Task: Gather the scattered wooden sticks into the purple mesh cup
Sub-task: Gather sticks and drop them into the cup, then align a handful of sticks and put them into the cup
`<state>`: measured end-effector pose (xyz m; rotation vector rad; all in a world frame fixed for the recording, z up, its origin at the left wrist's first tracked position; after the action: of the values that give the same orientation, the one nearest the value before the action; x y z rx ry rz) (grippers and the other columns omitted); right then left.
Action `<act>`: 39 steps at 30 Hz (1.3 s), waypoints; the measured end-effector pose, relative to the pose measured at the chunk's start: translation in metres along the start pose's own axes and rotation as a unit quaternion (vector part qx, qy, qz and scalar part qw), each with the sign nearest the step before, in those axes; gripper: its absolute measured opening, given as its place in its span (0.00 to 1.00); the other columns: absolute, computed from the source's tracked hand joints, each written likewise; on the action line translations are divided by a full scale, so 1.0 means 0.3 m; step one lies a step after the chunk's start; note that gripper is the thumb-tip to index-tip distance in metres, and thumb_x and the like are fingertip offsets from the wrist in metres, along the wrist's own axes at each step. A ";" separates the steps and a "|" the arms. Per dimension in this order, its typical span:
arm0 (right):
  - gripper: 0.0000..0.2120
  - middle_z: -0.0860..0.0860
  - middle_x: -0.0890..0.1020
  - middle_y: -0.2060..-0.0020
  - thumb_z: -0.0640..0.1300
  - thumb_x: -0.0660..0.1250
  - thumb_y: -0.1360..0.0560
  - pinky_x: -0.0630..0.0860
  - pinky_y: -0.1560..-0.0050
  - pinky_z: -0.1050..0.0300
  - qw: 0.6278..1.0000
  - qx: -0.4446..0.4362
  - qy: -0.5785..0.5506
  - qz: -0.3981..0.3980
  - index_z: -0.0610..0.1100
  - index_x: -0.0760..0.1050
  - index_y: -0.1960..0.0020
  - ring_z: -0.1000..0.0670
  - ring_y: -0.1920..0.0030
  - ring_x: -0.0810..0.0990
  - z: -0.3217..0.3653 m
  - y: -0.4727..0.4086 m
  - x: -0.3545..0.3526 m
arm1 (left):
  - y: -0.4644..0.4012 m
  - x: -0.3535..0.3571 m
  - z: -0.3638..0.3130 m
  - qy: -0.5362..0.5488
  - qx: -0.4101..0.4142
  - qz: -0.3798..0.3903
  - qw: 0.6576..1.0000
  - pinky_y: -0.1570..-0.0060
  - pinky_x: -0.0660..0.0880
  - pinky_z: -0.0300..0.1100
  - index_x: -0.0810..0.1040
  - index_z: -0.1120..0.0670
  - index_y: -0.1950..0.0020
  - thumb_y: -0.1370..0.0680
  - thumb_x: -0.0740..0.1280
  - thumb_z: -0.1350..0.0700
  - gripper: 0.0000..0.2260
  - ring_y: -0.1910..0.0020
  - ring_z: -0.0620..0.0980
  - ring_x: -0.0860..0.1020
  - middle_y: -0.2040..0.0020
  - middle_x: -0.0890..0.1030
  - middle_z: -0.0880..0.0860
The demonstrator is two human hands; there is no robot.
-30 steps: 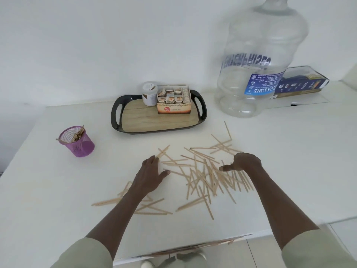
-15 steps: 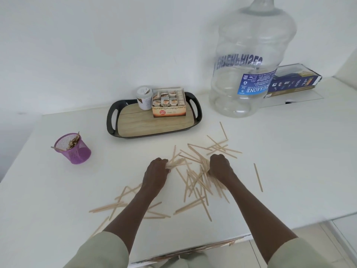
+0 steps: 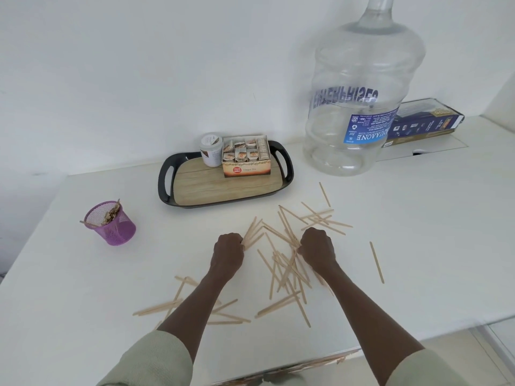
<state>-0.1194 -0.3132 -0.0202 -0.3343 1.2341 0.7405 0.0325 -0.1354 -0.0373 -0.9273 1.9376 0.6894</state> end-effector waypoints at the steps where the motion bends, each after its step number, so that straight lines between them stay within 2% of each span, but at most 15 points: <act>1: 0.06 0.43 0.83 0.51 0.36 0.67 0.26 0.77 0.51 0.56 1.000 0.005 -0.016 0.001 0.37 0.77 0.49 0.43 0.48 0.83 -0.005 -0.005 -0.002 | -0.006 -0.001 -0.001 -0.002 -0.001 0.001 1.000 0.63 0.74 0.47 0.77 0.61 0.60 0.24 0.62 0.63 0.07 0.61 0.61 0.78 0.61 0.79 0.58; 4: 0.08 0.45 0.84 0.51 0.35 0.67 0.28 0.79 0.49 0.55 0.997 0.038 -0.070 0.016 0.36 0.80 0.50 0.44 0.47 0.82 -0.022 -0.018 -0.018 | -0.029 -0.014 -0.002 0.021 -0.026 0.009 0.999 0.60 0.72 0.46 0.80 0.60 0.54 0.22 0.61 0.65 0.07 0.55 0.60 0.78 0.55 0.80 0.58; 7: 0.02 0.45 0.81 0.64 0.32 0.66 0.32 0.76 0.59 0.57 0.991 0.060 -0.111 0.035 0.36 0.76 0.62 0.42 0.55 0.83 -0.023 -0.029 -0.040 | -0.046 -0.019 -0.015 0.093 -0.057 0.027 0.994 0.52 0.72 0.44 0.80 0.60 0.44 0.21 0.60 0.65 0.11 0.45 0.58 0.77 0.47 0.81 0.58; 8: 0.04 0.45 0.78 0.68 0.32 0.66 0.33 0.74 0.63 0.58 0.989 0.067 -0.131 0.035 0.37 0.75 0.66 0.42 0.59 0.82 -0.022 -0.033 -0.049 | -0.046 -0.020 -0.019 0.133 -0.080 0.031 0.987 0.51 0.72 0.44 0.79 0.60 0.43 0.20 0.59 0.64 0.11 0.45 0.58 0.78 0.46 0.81 0.57; 12: 0.01 0.47 0.83 0.65 0.35 0.72 0.33 0.74 0.62 0.59 0.969 0.075 -0.234 0.025 0.37 0.81 0.63 0.47 0.61 0.80 0.006 -0.057 -0.096 | -0.035 0.009 -0.061 0.336 -0.169 0.061 0.924 0.66 0.71 0.39 0.76 0.59 0.48 0.20 0.58 0.63 0.08 0.60 0.47 0.78 0.51 0.82 0.55; 15: 0.05 0.40 0.81 0.69 0.33 0.75 0.36 0.81 0.57 0.46 0.928 0.074 -0.363 0.028 0.31 0.81 0.64 0.46 0.65 0.79 0.060 -0.067 -0.120 | -0.025 0.031 -0.129 0.477 -0.234 0.082 0.843 0.76 0.64 0.36 0.76 0.59 0.52 0.21 0.53 0.65 0.12 0.74 0.44 0.71 0.63 0.77 0.53; 20: 0.08 0.40 0.77 0.69 0.27 0.76 0.36 0.78 0.60 0.51 0.866 0.081 -0.486 0.080 0.24 0.78 0.61 0.45 0.68 0.76 0.197 -0.062 -0.115 | -0.017 0.023 -0.212 0.551 -0.270 0.098 0.783 0.77 0.60 0.37 0.76 0.60 0.58 0.24 0.49 0.68 0.16 0.75 0.46 0.65 0.70 0.72 0.52; 24: 0.07 0.32 0.83 0.62 0.30 0.76 0.36 0.83 0.51 0.39 0.889 0.081 -0.449 0.046 0.28 0.80 0.60 0.38 0.62 0.84 0.265 -0.055 -0.104 | 0.006 -0.001 -0.246 0.583 -0.252 0.099 0.766 0.73 0.64 0.41 0.76 0.65 0.55 0.22 0.53 0.68 0.12 0.72 0.50 0.69 0.71 0.71 0.56; 28: 0.09 0.44 0.85 0.64 0.36 0.78 0.36 0.84 0.53 0.43 0.912 0.067 -0.405 0.009 0.43 0.80 0.69 0.42 0.59 0.86 0.303 -0.045 -0.105 | 0.015 0.004 -0.260 0.637 -0.243 0.093 0.726 0.65 0.72 0.40 0.75 0.65 0.36 0.15 0.51 0.56 0.18 0.63 0.50 0.76 0.53 0.82 0.62; 30: 0.04 0.42 0.85 0.63 0.37 0.77 0.34 0.83 0.53 0.45 0.924 0.054 -0.378 -0.004 0.39 0.82 0.65 0.42 0.58 0.85 0.319 -0.029 -0.101 | 0.011 0.018 -0.264 0.636 -0.224 0.099 0.731 0.57 0.76 0.43 0.72 0.66 0.32 0.14 0.47 0.47 0.26 0.53 0.52 0.80 0.41 0.80 0.66; 32: 0.04 0.39 0.85 0.62 0.36 0.72 0.32 0.83 0.54 0.46 0.944 0.019 -0.328 -0.031 0.34 0.82 0.61 0.40 0.57 0.84 0.336 -0.011 -0.105 | 0.006 0.027 -0.259 0.616 -0.204 0.106 0.753 0.44 0.78 0.49 0.73 0.65 0.33 0.15 0.44 0.42 0.31 0.43 0.57 0.80 0.41 0.80 0.66; 33: 0.06 0.38 0.84 0.62 0.36 0.69 0.31 0.82 0.56 0.47 0.949 0.002 -0.314 -0.036 0.33 0.82 0.61 0.39 0.57 0.83 0.346 -0.003 -0.107 | 0.006 0.029 -0.251 0.597 -0.201 0.100 0.770 0.44 0.78 0.49 0.75 0.64 0.35 0.16 0.43 0.40 0.33 0.42 0.58 0.80 0.43 0.81 0.66; 34: 0.07 0.37 0.84 0.64 0.35 0.67 0.30 0.81 0.58 0.47 0.950 -0.014 -0.311 -0.030 0.32 0.81 0.61 0.39 0.59 0.83 0.354 -0.001 -0.106 | 0.008 0.025 -0.243 0.573 -0.198 0.088 0.790 0.52 0.78 0.46 0.77 0.63 0.37 0.16 0.43 0.39 0.34 0.45 0.58 0.81 0.46 0.83 0.65; 36: 0.10 0.38 0.82 0.70 0.35 0.65 0.28 0.79 0.64 0.48 0.950 -0.047 -0.309 0.000 0.31 0.81 0.63 0.40 0.67 0.81 0.368 -0.006 -0.105 | 0.013 0.010 -0.230 0.518 -0.179 0.063 0.834 0.69 0.70 0.39 0.80 0.60 0.40 0.17 0.41 0.38 0.35 0.64 0.52 0.79 0.64 0.83 0.55; 39: 0.10 0.43 0.80 0.73 0.34 0.64 0.28 0.78 0.63 0.50 0.949 -0.087 -0.303 0.017 0.34 0.82 0.64 0.45 0.70 0.77 0.379 -0.016 -0.119 | 0.012 -0.006 -0.212 0.457 -0.151 0.016 0.877 0.71 0.65 0.40 0.81 0.58 0.51 0.19 0.43 0.35 0.35 0.73 0.47 0.70 0.72 0.73 0.48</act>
<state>-0.0383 -0.2594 0.0490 -0.2046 0.5962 0.9006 0.0009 -0.1803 -0.0049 -1.6248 2.7070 0.6322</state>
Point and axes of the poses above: each hand's wrist, its own y-axis away from the middle knuckle, its own x-axis out of the palm, z = x × y, the point moved 5 cm from there along -y, towards the middle knuckle
